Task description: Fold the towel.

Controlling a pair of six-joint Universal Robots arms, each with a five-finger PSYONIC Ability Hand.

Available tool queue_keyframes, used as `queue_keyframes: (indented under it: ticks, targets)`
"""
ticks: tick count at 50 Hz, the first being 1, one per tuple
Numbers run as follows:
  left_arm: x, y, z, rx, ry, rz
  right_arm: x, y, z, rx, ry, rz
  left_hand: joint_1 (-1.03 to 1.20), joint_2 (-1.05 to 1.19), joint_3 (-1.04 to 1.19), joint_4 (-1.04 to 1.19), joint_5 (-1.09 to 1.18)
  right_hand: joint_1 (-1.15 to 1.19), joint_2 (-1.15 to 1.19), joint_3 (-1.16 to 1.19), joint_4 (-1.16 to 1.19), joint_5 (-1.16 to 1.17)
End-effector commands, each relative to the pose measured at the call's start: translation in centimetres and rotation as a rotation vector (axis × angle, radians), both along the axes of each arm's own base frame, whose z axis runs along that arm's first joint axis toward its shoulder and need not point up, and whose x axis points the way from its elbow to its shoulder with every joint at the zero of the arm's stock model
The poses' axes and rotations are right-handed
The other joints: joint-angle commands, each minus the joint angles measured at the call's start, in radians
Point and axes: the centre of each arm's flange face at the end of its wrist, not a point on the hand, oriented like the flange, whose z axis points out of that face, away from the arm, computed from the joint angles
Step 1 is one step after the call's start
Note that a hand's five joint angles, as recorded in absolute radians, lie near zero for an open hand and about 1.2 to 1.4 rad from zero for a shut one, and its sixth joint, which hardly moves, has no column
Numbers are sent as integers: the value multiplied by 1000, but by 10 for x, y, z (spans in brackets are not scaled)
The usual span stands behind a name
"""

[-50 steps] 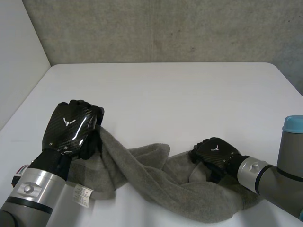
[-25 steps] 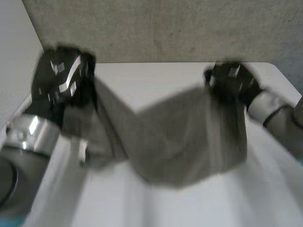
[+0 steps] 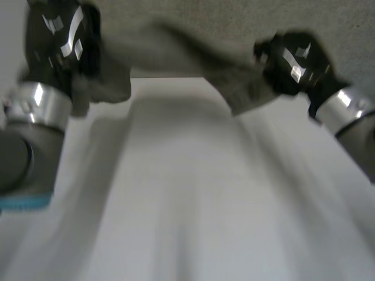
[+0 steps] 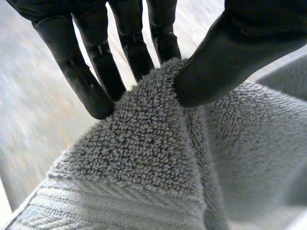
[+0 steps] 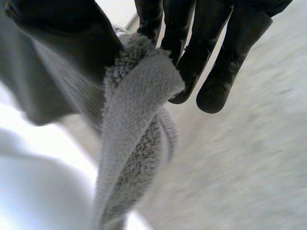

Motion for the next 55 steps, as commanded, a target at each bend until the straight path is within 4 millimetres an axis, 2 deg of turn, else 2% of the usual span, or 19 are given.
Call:
queue_keyframes:
  ticks: [1,2,3,5,6,8,9,11,17,19,20,22,23,27,31,33,38,44,55]
  targets:
    - [3,33,-104,188,-126,-89,-13,41,-74,183,156,68,-296,-291,-294,-286,-480,275,83,78,58,52]
    - [3,37,-126,219,-164,-106,-16,50,-88,194,203,60,-305,-300,-303,-294,-488,275,83,78,58,52]
    - [3,37,-126,220,-165,-106,-16,50,-88,194,204,60,-305,-300,-303,-295,-489,275,83,78,58,52]
    - [2,45,-156,251,-260,-123,-21,63,-107,198,291,48,-314,-309,-312,-303,-497,275,83,78,58,52]
    - [2,45,-156,251,-260,-123,-21,63,-107,198,292,48,-314,-309,-312,-303,-497,275,83,78,58,52]
    - [6,47,-176,280,-362,-105,-25,71,-118,200,376,34,-375,-370,-373,-364,-558,275,83,78,58,52]
    - [6,47,-176,280,-362,-105,-25,71,-118,200,376,34,-375,-371,-374,-365,-559,275,83,78,58,52]
    - [8,52,-186,293,-447,-90,-29,72,-121,207,436,11,-524,-520,-523,-514,-708,275,83,78,58,52]
    - [8,60,-188,310,-501,-95,-36,68,-121,245,458,-45,-772,-767,-770,-761,-955,275,83,78,58,52]
    - [8,62,-175,292,-493,-91,-37,67,-121,248,462,-71,-988,-983,-986,-977,-1171,275,83,78,58,52]
    - [8,62,-175,292,-493,-91,-37,67,-121,248,462,-71,-989,-984,-987,-979,-1173,275,83,78,58,52]
    - [9,63,-154,251,-464,-86,-38,66,-121,249,463,-77,-1223,-1218,-1221,-1213,-1407,275,83,78,58,52]
    - [9,63,-153,251,-463,-86,-38,66,-121,251,462,-80,-1224,-1219,-1222,-1213,-1407,275,83,78,58,52]
    - [12,57,-131,237,-376,-75,-42,63,-122,256,460,-94,-1230,-1225,-1228,-1219,-1413,275,83,78,58,52]
    - [19,48,-128,276,-311,-61,-44,61,-125,264,460,-102,-1224,-1219,-1222,-1213,-1407,275,83,78,58,52]
    - [35,36,-134,362,-267,-21,-45,59,-132,275,462,-104,-1215,-1210,-1213,-1205,-1399,275,83,78,58,52]
    - [50,31,-144,484,-266,17,-46,56,-138,290,464,-114,-1206,-1202,-1205,-1196,-1390,275,83,78,58,52]
    - [55,22,-149,558,-267,37,-53,49,-137,312,446,-167,-1148,-1143,-1146,-1137,-1331,275,83,78,58,52]
    - [63,22,-161,723,-299,48,-66,34,-134,368,371,-232,-1045,-1040,-1043,-1034,-1228,275,83,78,58,52]
